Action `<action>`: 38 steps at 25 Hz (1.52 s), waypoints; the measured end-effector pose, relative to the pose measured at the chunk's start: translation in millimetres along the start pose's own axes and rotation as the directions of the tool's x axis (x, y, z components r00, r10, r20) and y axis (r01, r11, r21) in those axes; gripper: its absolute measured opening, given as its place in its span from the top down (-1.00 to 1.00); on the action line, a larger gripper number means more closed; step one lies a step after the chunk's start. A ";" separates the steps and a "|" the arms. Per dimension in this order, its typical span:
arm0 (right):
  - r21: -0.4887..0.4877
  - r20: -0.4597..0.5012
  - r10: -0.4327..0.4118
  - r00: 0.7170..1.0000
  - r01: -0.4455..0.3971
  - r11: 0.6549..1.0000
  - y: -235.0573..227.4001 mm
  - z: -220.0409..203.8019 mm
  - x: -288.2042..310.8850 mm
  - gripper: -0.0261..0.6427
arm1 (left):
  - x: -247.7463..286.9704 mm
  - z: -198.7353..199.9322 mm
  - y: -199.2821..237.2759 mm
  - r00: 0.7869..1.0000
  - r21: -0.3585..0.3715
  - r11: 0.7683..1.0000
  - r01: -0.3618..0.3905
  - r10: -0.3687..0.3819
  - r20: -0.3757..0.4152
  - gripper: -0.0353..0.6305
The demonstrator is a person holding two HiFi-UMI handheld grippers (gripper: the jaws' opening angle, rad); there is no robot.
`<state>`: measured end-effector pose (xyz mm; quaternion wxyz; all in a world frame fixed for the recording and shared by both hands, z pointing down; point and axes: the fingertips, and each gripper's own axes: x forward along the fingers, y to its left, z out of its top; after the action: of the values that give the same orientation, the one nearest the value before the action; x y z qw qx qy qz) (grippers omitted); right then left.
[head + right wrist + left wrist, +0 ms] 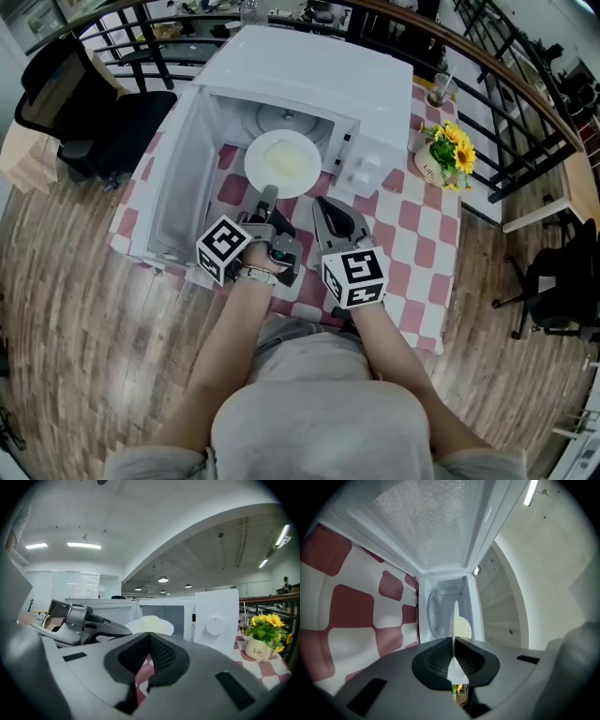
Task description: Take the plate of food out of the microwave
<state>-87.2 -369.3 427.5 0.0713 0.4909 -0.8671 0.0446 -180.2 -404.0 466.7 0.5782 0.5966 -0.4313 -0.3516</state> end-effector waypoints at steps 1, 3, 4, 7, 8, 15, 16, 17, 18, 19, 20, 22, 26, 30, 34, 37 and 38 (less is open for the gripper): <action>-0.002 0.001 0.001 1.000 -0.001 1.000 0.7 0.1 -0.8 0.85 | -1.7 -1.4 -0.3 1.000 0.001 1.000 0.001 -0.001 0.001 0.84; -0.006 0.002 0.004 1.000 -0.004 1.000 2.0 0.4 -2.5 0.85 | -4.8 -4.3 -1.5 1.000 0.000 1.000 0.006 -0.006 0.002 0.84; -0.008 0.002 0.005 1.000 -0.005 1.000 2.5 0.7 -3.2 0.85 | -6.0 -5.2 -2.4 1.000 0.001 1.000 0.010 -0.010 0.003 0.84; -0.013 0.003 0.008 1.000 -0.008 1.000 3.3 1.1 -4.9 0.85 | -8.1 -5.4 -3.9 1.000 0.007 1.000 0.017 -0.017 0.013 0.84; -0.014 0.002 0.008 1.000 -0.008 1.000 3.4 1.0 -5.4 0.85 | -8.9 -5.7 -3.9 1.000 0.006 1.000 0.018 -0.018 0.017 0.84; -0.019 -0.001 0.010 1.000 -0.010 1.000 4.6 2.1 -7.7 0.85 | -13.7 -9.7 -7.4 1.000 0.000 1.000 0.024 -0.024 0.018 0.84; -0.019 -0.003 0.010 1.000 -0.010 1.000 4.6 2.3 -7.7 0.85 | -13.8 -10.1 -8.2 1.000 -0.001 1.000 0.025 -0.025 0.017 0.84; -0.017 -0.004 0.010 1.000 -0.010 1.000 4.4 2.3 -7.7 0.85 | -13.9 -10.4 -9.0 1.000 -0.001 1.000 0.026 -0.026 0.016 0.84; -0.012 -0.004 0.010 1.000 -0.010 1.000 4.0 2.2 -7.9 0.85 | -14.1 -10.7 -9.6 1.000 0.000 1.000 0.028 -0.028 0.015 0.84; -0.004 -0.004 0.009 1.000 -0.009 1.000 3.3 2.2 -8.0 0.85 | -14.3 -10.9 -10.0 0.999 0.002 1.000 0.028 -0.028 0.015 0.84; 0.004 -0.003 0.008 1.000 -0.008 1.000 2.7 2.2 -8.2 0.85 | -14.4 -10.9 -10.0 0.999 0.003 1.000 0.028 -0.028 0.015 0.84; 0.013 -0.002 0.006 1.000 -0.006 1.000 1.8 2.3 -8.4 0.85 | -14.7 -10.6 -9.4 1.000 0.001 1.000 0.026 -0.026 0.016 0.84; 0.020 -0.001 0.013 1.000 -0.013 1.000 2.8 2.0 -8.2 0.85 | -15.5 -10.3 -8.4 1.000 -0.004 1.000 0.021 -0.021 0.019 0.84; 0.036 0.003 0.024 1.000 -0.024 0.999 3.2 1.4 -7.4 0.85 | -15.7 -11.0 -7.8 1.000 -0.006 1.000 0.020 -0.020 0.019 0.84; 0.035 0.004 0.029 1.000 -0.029 0.999 5.4 0.6 -8.1 0.85 | -18.7 -11.3 -8.0 1.000 -0.008 1.000 0.022 -0.022 0.022 0.84; 0.034 0.006 0.035 0.999 -0.035 0.999 8.0 0.4 -8.9 0.85 | -21.4 -11.3 -10.1 0.999 -0.008 1.000 0.029 -0.029 0.025 0.84; 0.033 0.007 0.036 0.999 -0.037 0.999 8.8 0.6 -9.2 0.85 | -22.2 -11.5 -10.5 0.999 -0.008 0.999 0.031 -0.031 0.026 0.84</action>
<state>-90.2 -357.1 425.3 0.0595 0.4763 -0.8753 0.0588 -177.0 -379.6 455.5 0.5696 0.5961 -0.4279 -0.3702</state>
